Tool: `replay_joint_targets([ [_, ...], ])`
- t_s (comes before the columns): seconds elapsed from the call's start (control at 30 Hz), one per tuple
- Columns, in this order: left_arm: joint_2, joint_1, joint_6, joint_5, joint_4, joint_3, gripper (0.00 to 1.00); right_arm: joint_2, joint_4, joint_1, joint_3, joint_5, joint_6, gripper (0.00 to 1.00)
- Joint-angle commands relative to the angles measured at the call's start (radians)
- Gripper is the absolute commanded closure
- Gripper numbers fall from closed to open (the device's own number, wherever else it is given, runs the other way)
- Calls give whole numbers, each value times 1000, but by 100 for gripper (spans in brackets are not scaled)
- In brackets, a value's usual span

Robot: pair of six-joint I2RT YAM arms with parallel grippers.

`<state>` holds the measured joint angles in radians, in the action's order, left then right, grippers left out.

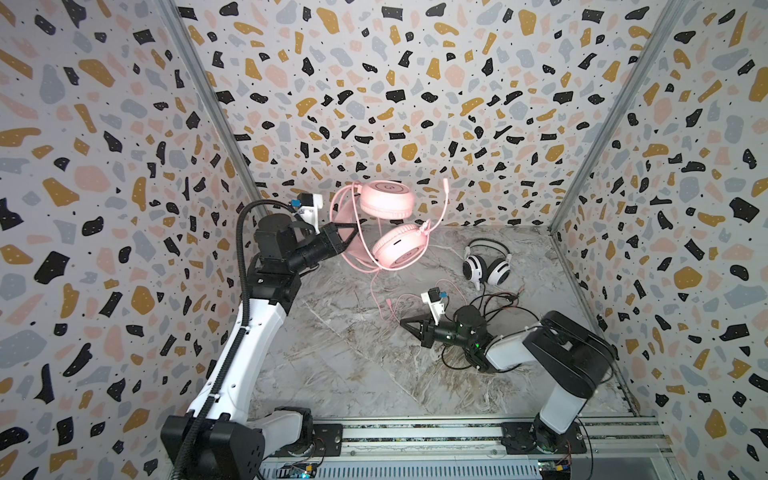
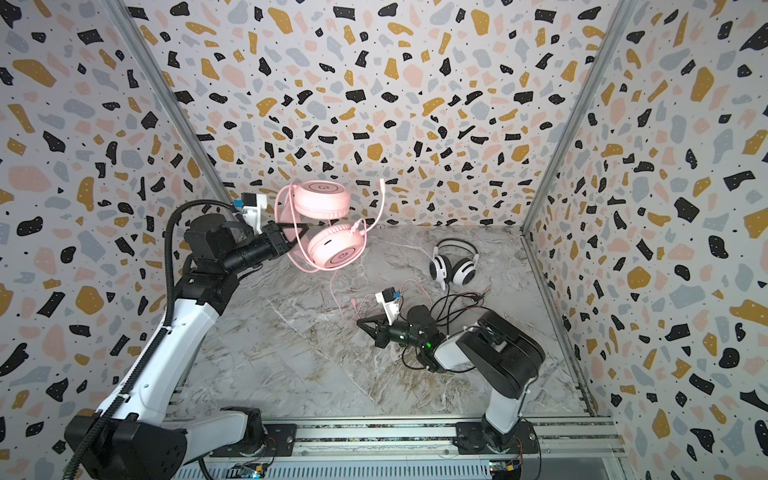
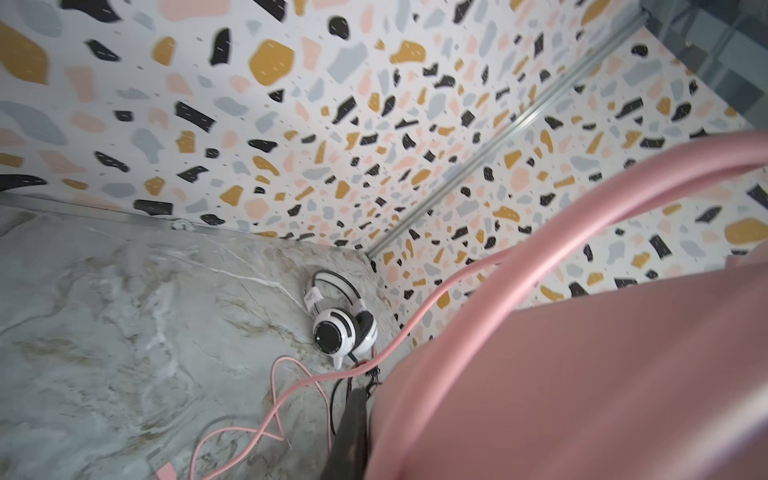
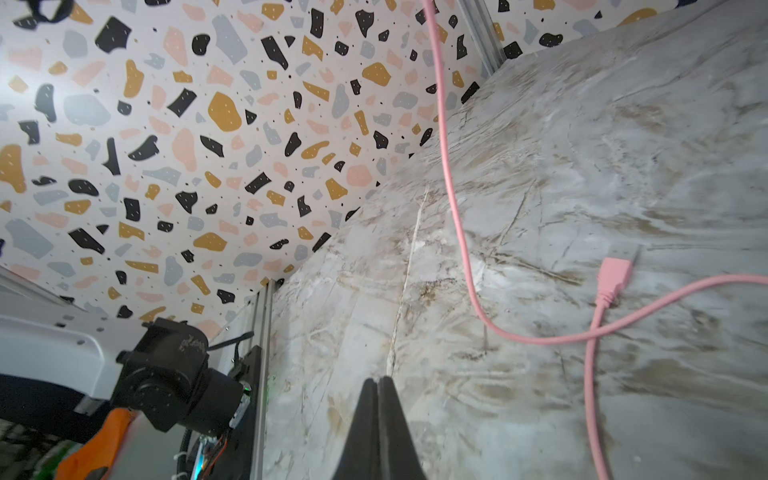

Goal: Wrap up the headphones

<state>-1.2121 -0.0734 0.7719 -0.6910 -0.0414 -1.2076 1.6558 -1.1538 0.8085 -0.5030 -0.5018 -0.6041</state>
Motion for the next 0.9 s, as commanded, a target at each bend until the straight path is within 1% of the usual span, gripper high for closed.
replay_joint_targets([
  [0.0,2,15,144,21,183,27,100,-139,199,43,48,87,106,100],
  [0.07,-7,15,166,9,220,40,100,-174,224,47,67,110,115,100],
  [0.1,-8,15,164,6,218,39,100,-166,237,46,58,117,127,99],
  [0.13,-6,15,156,8,207,35,100,-141,250,41,33,116,137,88],
  [0.2,1,15,122,20,154,14,100,-67,252,30,-31,67,139,68],
  [0.23,2,15,105,20,127,-4,100,-21,249,29,-73,47,140,60],
  [0.3,0,15,75,1,94,-34,100,62,254,31,-150,23,141,52],
  [0.37,-2,15,44,-6,43,-67,100,134,285,31,-238,22,150,41],
  [0.4,-3,15,33,-6,22,-81,100,170,308,28,-287,20,160,31],
  [0.43,-4,15,33,-9,13,-87,100,197,334,28,-328,21,175,11],
  [0.47,-4,15,32,-16,10,-93,100,217,349,29,-356,34,186,0],
  [0.53,-2,15,41,-32,9,-100,100,261,353,28,-408,49,210,1],
  [0.63,6,15,41,-31,0,-107,100,346,448,27,-532,23,254,1],
  [0.77,8,15,53,-48,-2,-118,100,468,530,27,-692,7,276,1],
  [0.87,11,15,53,-45,-3,-122,100,539,551,33,-785,-36,277,0],
])
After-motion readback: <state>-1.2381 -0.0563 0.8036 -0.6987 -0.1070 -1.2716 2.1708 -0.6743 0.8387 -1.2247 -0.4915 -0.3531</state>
